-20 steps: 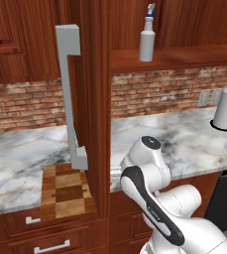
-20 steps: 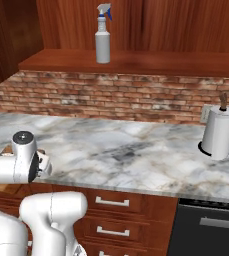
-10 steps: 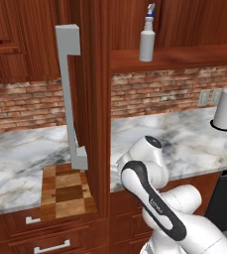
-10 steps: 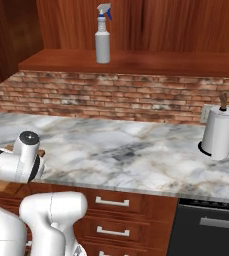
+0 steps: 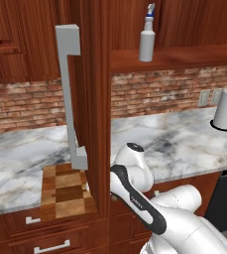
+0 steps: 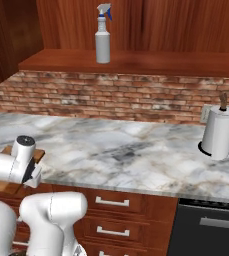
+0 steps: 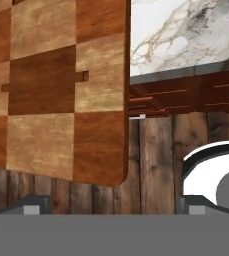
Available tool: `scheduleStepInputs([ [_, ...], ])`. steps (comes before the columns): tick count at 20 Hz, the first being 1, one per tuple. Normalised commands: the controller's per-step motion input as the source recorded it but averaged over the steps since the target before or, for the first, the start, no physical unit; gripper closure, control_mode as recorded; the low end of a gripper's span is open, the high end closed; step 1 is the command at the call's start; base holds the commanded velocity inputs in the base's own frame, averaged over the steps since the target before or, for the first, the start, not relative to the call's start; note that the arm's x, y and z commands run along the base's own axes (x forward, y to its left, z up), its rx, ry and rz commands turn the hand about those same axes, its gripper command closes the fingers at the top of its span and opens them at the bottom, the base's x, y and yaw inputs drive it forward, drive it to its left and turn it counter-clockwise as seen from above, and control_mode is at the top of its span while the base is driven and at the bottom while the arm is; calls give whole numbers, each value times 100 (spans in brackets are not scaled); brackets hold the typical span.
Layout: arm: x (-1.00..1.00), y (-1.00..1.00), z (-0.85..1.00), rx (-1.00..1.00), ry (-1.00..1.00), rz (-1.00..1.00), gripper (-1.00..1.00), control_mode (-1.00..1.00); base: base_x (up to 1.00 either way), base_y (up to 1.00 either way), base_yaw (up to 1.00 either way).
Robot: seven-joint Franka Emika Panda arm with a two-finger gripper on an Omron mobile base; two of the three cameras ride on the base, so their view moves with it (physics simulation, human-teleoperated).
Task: Move the cutting board and knife to the sink. Then move spray from the cabinet to the counter.
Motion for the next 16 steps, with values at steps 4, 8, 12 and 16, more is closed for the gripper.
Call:
scheduleStepInputs([
  [4, 0, -4, -59, 0, 10, 3, -100, -100, 0, 0, 0],
  [8, 1, -4, -11, 0, 0, 1, -100, -100, 0, 0, 0],
  [12, 4, -3, -23, 0, 1, 2, -100, -100, 0, 0, 0],
  [16, 0, -24, -18, 0, 0, 2, -100, -100, 0, 0, 0],
])
